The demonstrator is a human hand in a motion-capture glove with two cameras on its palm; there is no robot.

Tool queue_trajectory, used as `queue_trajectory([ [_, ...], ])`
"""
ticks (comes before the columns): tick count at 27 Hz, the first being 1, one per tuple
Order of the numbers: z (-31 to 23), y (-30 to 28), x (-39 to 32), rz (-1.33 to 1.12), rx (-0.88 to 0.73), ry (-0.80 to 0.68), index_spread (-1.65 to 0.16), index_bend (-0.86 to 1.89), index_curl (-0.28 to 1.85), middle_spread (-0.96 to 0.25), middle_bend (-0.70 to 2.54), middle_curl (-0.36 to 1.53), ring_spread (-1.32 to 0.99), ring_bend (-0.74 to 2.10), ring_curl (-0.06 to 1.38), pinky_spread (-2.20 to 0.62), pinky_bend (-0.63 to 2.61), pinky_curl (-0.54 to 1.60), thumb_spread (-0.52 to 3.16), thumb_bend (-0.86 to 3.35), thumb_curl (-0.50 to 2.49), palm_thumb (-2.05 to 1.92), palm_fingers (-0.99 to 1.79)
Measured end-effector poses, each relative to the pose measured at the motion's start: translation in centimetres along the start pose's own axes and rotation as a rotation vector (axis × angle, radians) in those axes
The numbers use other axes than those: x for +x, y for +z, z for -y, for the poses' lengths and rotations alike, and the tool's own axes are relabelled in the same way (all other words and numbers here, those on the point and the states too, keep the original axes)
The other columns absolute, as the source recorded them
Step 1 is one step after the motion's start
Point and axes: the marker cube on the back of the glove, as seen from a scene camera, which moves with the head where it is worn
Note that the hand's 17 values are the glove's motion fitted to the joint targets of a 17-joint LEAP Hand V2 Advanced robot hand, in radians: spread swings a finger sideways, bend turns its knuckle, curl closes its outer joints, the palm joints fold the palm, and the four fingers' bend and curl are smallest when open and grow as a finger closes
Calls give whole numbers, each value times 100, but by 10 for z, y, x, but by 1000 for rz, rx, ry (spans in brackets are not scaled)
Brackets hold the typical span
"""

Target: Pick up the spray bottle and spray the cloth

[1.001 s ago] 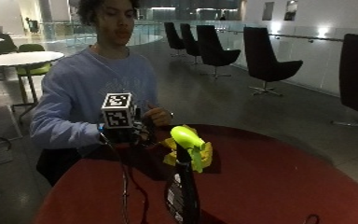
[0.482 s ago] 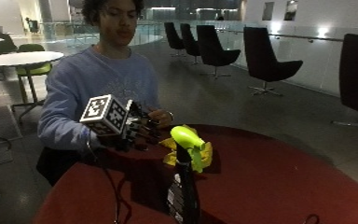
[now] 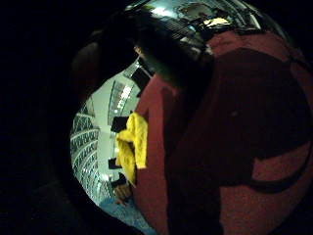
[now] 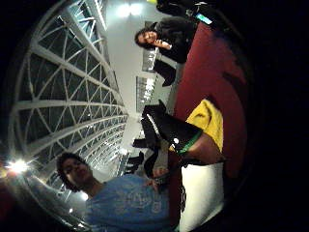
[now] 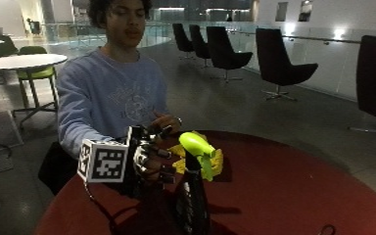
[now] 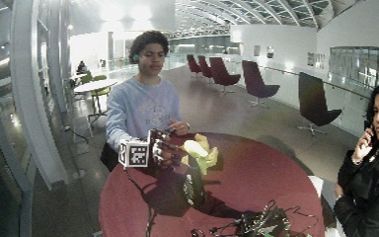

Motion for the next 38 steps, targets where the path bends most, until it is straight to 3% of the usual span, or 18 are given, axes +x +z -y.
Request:
queue_trajectory([
  [7,60,1,24,-25,33,113,-34,9,18,-1,32,35,4,47,31,23,36,31,108,-1,27,54,49],
  [14,97,20,33,51,7,125,-35,12,19,-1,32,36,4,44,30,24,36,33,104,-1,29,57,45],
  [19,106,28,42,30,48,136,-35,15,21,-1,32,37,4,42,30,26,34,32,101,-1,31,61,48],
  [25,108,32,47,35,108,135,-31,35,29,-3,36,38,1,36,27,27,16,27,99,5,37,78,77],
  [38,112,31,46,-2,176,119,-25,33,40,-11,39,43,-4,46,34,30,13,22,67,7,52,105,97],
])
